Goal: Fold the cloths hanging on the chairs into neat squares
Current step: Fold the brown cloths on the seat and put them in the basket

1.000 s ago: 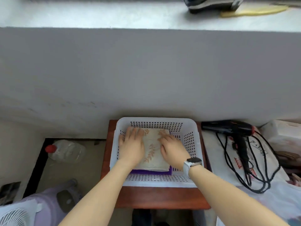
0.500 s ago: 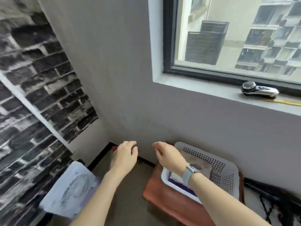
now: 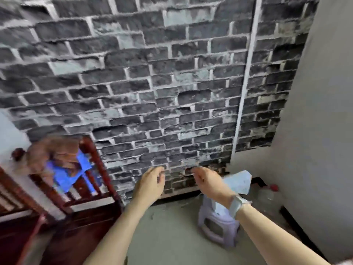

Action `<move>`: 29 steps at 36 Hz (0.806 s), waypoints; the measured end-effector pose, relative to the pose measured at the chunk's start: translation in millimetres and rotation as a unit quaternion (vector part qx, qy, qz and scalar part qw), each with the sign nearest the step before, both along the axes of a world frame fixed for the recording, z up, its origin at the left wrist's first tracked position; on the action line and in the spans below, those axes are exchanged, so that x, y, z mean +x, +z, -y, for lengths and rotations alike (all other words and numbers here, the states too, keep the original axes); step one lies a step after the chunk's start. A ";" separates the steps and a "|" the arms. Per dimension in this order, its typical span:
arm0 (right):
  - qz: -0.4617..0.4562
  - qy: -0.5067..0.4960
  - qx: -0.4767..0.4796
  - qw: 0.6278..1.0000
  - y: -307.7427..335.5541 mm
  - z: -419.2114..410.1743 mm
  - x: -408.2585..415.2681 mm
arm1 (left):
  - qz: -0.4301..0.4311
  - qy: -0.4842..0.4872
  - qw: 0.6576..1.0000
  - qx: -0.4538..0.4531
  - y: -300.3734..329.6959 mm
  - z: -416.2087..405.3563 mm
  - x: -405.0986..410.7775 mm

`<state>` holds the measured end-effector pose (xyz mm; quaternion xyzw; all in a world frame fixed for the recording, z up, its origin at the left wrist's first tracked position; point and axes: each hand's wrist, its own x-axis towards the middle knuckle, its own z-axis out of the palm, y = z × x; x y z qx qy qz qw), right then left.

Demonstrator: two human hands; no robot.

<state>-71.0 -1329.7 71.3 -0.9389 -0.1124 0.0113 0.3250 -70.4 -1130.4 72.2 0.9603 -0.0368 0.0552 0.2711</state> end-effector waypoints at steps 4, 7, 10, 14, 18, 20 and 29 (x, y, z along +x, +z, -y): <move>-0.012 0.071 0.014 0.997 2.1 -117.5 2.8 | 0.014 0.080 0.996 0.025 3.9 -118.1 -24.3; -0.008 0.133 0.001 0.991 3.3 -194.8 7.0 | 0.021 0.139 0.989 0.035 9.1 -194.3 -42.9; -0.013 0.177 -0.002 0.984 7.4 -262.3 14.1 | 0.026 0.200 0.979 0.027 12.6 -260.1 -58.2; 0.000 0.220 -0.002 0.975 6.2 -339.4 30.6 | 0.041 0.257 0.965 0.017 13.4 -332.4 -69.4; -0.001 0.239 0.009 0.971 4.3 -403.8 54.0 | 0.035 0.294 0.955 0.010 13.3 -387.8 -63.9; 0.006 0.240 0.014 0.971 1.9 -433.9 71.9 | 0.035 0.303 0.952 0.007 14.7 -412.2 -53.9; 0.062 0.187 0.022 0.980 -11.3 -543.7 185.2 | 0.055 0.297 0.953 0.020 20.8 -509.3 56.2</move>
